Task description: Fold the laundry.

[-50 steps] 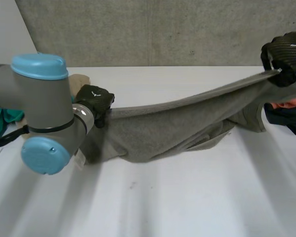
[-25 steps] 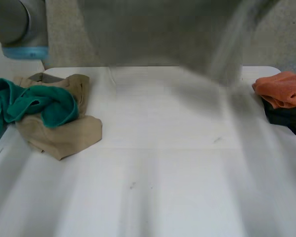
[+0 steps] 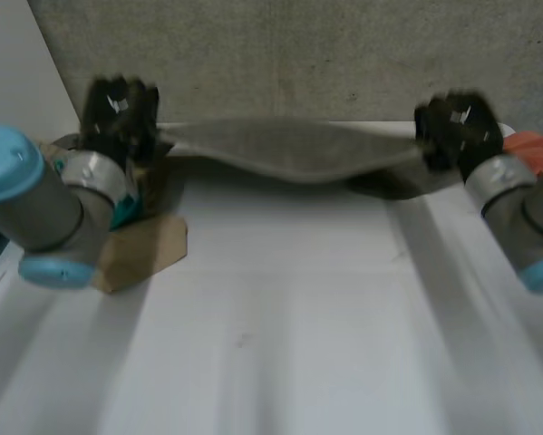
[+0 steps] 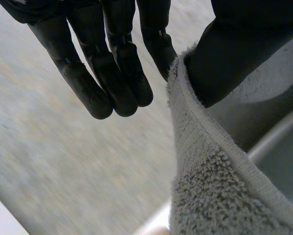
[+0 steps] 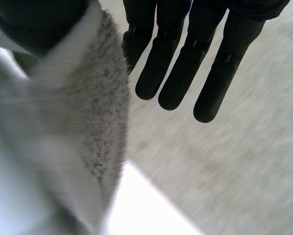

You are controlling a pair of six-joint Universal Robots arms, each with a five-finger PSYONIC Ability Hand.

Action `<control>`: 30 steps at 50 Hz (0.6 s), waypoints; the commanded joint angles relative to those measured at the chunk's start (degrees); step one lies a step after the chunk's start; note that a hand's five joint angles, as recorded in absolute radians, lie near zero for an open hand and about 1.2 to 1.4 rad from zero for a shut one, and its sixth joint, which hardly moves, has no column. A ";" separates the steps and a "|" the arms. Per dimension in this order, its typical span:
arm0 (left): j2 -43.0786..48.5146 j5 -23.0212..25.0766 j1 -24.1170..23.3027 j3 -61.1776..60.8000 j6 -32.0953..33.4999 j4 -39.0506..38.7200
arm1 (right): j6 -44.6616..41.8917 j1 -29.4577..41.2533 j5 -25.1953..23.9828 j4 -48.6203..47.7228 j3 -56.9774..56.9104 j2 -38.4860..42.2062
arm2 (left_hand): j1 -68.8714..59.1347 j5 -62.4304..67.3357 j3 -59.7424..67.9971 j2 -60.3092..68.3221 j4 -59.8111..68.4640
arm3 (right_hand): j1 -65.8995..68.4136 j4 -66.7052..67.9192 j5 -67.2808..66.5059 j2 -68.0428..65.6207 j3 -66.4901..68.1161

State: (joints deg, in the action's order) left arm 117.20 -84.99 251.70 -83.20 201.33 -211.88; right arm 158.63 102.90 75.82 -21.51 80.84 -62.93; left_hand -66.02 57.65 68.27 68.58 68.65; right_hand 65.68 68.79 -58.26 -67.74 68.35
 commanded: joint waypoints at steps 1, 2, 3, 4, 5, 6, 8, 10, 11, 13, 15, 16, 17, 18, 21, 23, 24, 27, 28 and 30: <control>4.79 2.46 2.22 -5.13 7.49 1.38 | -7.46 -2.26 -1.29 3.75 6.87 3.16 | -13.98 12.35 11.73 11.42 11.35 | 14.32 11.21 -11.74 -12.26 11.65; 5.32 2.46 2.48 -5.04 8.19 1.90 | -7.90 -2.53 -1.47 3.93 7.13 3.16 | -13.98 12.35 11.73 11.42 11.35 | 14.32 11.21 -11.74 -12.26 11.65; 6.45 2.28 2.83 -4.60 9.59 2.87 | -8.16 -2.70 -1.82 4.36 7.48 3.07 | -13.98 12.35 11.73 11.42 11.35 | 14.32 11.21 -11.74 -12.26 11.65; 6.99 2.28 3.01 -4.25 10.13 3.31 | -8.25 -2.79 -1.91 4.46 7.57 3.07 | -13.50 11.87 11.25 10.93 10.87 | 14.32 11.21 -11.74 -12.26 11.65; 7.52 2.28 3.19 -3.72 10.57 3.40 | -8.25 -2.79 -1.99 4.54 7.66 3.07 | -10.50 8.86 8.24 7.93 7.86 | 14.32 11.21 -11.74 -12.26 11.65; 8.04 2.20 3.27 -3.20 10.92 3.84 | -8.17 -2.79 -2.08 4.63 7.66 3.07 | -6.81 5.17 4.55 4.24 4.17 | 14.32 11.21 -11.74 -12.26 11.65; 9.62 1.84 3.63 -1.53 11.45 4.72 | -8.17 -2.88 -2.17 5.42 7.57 2.90 | 4.29 -5.93 -6.55 -6.86 -6.93 | 14.32 11.21 -11.74 -12.26 11.65; 10.68 1.49 3.80 -0.47 11.63 5.07 | -8.08 -2.79 -2.17 5.95 7.57 2.55 | 11.19 -12.83 -13.45 -13.76 -13.83 | 14.32 11.21 -11.74 -12.26 11.65; 11.47 0.88 3.89 0.58 11.98 5.34 | -7.82 -2.71 -2.17 6.47 7.40 2.02 | 17.72 -19.36 -19.98 -20.29 -20.36 | 14.32 11.21 -11.74 -12.26 11.65; 12.09 -0.09 3.98 1.46 12.50 5.86 | -7.46 -2.71 -2.17 7.00 7.22 1.23 | 21.81 -23.45 -24.07 -24.38 -24.45 | 14.32 11.21 -11.74 -12.26 11.65; 12.35 -1.75 4.24 2.43 12.33 7.00 | -6.59 -3.05 -2.26 7.70 7.13 0.00 | 23.83 -25.47 -26.09 -26.40 -26.47 | 14.32 11.21 -11.74 -12.26 11.65; 12.44 -2.02 4.24 2.61 12.33 7.44 | -6.32 -3.06 -2.26 7.80 7.05 -0.26 | 24.34 -25.98 -26.60 -26.91 -26.98 | 14.32 11.21 -11.74 -12.26 11.65; 12.44 -2.37 4.24 2.78 12.24 7.88 | -6.06 -3.06 -2.17 7.80 7.05 -0.35 | 24.68 -26.32 -26.94 -27.25 -27.32 | 14.32 11.21 -11.74 -12.26 11.65; 12.53 -2.64 4.24 2.96 12.24 8.41 | -5.88 -3.06 -2.08 7.88 6.96 -0.44 | 25.02 -26.66 -27.28 -27.59 -27.66 | 14.32 11.21 -11.74 -12.26 11.65; 12.36 -2.73 4.42 2.96 12.24 10.34 | -5.18 -3.49 -2.17 8.06 6.52 -0.53 | 25.19 -26.83 -27.45 -27.76 -27.83 | 14.32 11.21 -11.74 -12.26 11.65; 12.01 -2.38 4.77 2.70 12.68 11.66 | -5.18 -3.85 -2.08 8.32 6.26 -0.44 | 20.35 -21.99 -22.61 -22.92 -22.99 | 14.32 11.21 -11.74 -12.26 11.65; 11.74 -2.29 4.86 2.52 12.77 12.01 | -5.26 -3.93 -2.08 8.41 6.17 -0.44 | 16.15 -17.79 -18.41 -18.72 -18.79 | 14.32 11.21 -11.74 -12.26 11.65; 9.64 -1.76 5.29 1.39 13.82 13.33 | -5.53 -4.20 -2.08 9.29 5.47 -0.27 | -13.85 12.21 11.59 11.28 11.21 | 14.32 11.21 -11.74 -12.26 11.65; 8.76 -1.76 5.38 0.94 14.52 13.60 | -5.70 -4.37 -2.08 9.64 5.20 -0.27 | -13.98 12.35 11.73 11.41 11.35 | 14.32 11.21 -11.74 -12.26 11.65; 5.42 -1.85 5.21 -0.72 16.89 14.65 | -6.49 -4.81 -2.08 11.22 4.41 -0.44 | -13.98 12.35 11.73 11.42 11.35 | 14.32 11.21 -11.74 -12.26 11.65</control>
State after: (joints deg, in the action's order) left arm 128.46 -87.40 256.56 -80.80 214.37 -199.95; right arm 153.27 99.03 73.73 -12.72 86.80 -63.44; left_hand -63.65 51.43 62.92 63.13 63.14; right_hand 65.68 68.79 -58.26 -67.74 68.35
